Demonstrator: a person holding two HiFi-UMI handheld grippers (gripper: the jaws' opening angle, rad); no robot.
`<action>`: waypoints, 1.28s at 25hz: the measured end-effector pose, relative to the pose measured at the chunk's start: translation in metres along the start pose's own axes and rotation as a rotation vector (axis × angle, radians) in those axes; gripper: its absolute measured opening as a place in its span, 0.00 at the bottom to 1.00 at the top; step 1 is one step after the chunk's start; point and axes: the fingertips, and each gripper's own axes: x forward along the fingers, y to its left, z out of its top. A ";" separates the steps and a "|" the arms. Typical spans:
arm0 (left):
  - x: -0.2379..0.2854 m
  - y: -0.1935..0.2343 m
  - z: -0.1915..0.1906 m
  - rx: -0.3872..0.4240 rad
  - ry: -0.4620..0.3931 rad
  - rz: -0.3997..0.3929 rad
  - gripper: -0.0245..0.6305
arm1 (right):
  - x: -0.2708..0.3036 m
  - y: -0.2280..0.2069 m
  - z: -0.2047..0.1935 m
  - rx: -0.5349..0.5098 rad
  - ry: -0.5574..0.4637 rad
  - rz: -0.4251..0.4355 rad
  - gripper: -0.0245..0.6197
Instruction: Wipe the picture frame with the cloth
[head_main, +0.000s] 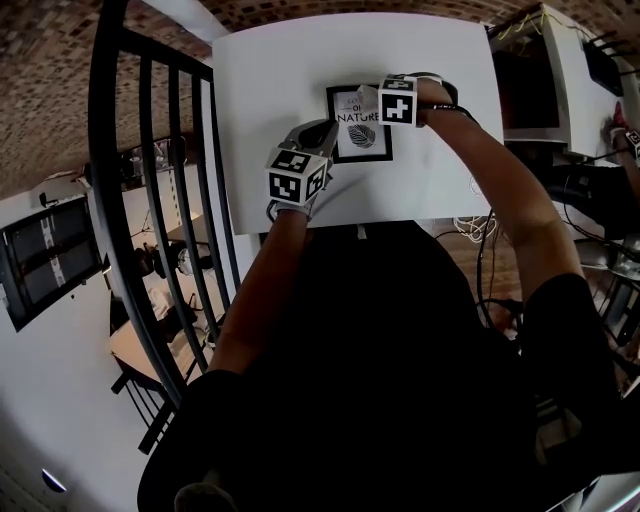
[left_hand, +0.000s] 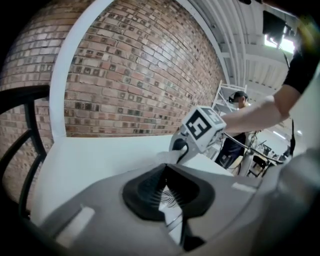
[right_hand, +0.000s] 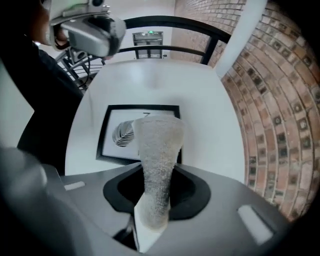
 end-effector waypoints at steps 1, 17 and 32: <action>0.001 -0.002 0.000 0.000 0.002 -0.002 0.04 | 0.000 -0.012 -0.004 0.016 0.007 -0.027 0.20; 0.004 -0.004 -0.010 -0.003 0.027 -0.011 0.04 | 0.029 0.012 -0.010 -0.030 0.057 -0.013 0.20; 0.008 -0.024 -0.006 0.029 0.023 -0.053 0.04 | 0.022 0.126 -0.002 -0.009 0.006 0.106 0.20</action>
